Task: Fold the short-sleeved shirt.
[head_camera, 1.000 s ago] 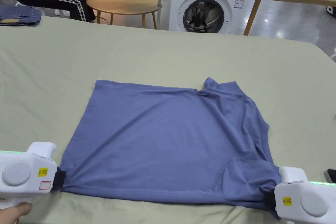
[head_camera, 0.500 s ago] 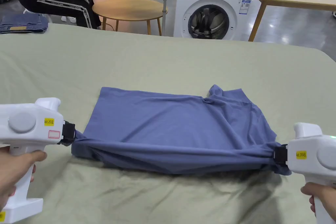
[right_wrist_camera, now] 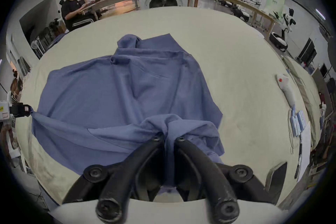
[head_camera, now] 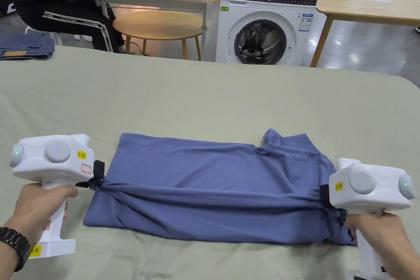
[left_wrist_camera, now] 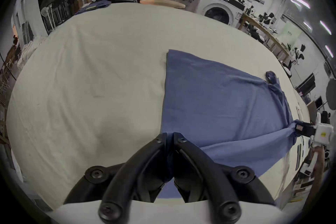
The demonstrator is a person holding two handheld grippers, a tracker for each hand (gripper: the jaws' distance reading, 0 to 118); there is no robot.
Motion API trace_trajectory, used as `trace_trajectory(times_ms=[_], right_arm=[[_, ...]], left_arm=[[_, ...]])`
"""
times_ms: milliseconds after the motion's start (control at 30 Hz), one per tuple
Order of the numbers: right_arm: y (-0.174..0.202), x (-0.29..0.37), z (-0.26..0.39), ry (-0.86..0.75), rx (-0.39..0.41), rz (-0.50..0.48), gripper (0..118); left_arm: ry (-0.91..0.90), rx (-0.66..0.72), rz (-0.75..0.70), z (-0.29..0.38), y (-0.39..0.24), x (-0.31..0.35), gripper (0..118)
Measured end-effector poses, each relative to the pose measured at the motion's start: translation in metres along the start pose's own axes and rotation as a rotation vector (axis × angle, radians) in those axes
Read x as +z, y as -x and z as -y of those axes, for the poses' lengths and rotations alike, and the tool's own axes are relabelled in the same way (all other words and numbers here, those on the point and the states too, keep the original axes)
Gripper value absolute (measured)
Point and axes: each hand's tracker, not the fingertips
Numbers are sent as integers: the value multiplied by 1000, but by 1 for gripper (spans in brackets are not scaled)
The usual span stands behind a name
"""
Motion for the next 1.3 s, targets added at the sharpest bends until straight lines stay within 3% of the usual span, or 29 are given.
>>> trace_trajectory(times_ms=[200,267,300,400,433,467,633,700,733,800,900,933,1033,1167,1300], right_arm=[[7,-27,-4,61,42,24,8],[12,-22,-1,48,48,32,15],[13,-18,0,31,55,41,22],[19,-7,2,-59,84,76,67],[21,0,4,-100,99,78,74],[24,5,5,-131,109,69,74],[39,33,15,-265,70,11,74],[43,43,21,-313,50,7,70],[46,48,25,-335,49,12,62],[49,57,33,-390,40,7,35],[53,67,45,-426,8,-11,20],[54,71,50,-443,-7,-30,13],[59,79,61,-487,-17,-31,0],[62,92,76,-518,-19,-48,0],[61,92,79,-510,-7,-62,0]], left_arm=[[37,0,-12,-5,-5,-22,1],[32,-21,-22,-4,-7,-22,5],[33,-35,-27,-4,-7,-21,9],[16,-43,-17,-3,-6,-10,48],[2,-31,17,-3,-5,-5,60],[-14,-20,43,-2,-4,0,64],[-175,-59,43,12,-17,35,65],[-256,-80,47,19,-22,48,65],[-289,-91,51,29,-25,56,63],[-356,-104,42,42,-30,69,44],[-422,-138,3,60,-39,83,31],[-443,-138,-6,66,-41,87,19],[-475,-136,-9,79,-44,96,0],[-453,-143,-1,87,-40,99,0],[-310,-137,15,77,-21,81,0]])
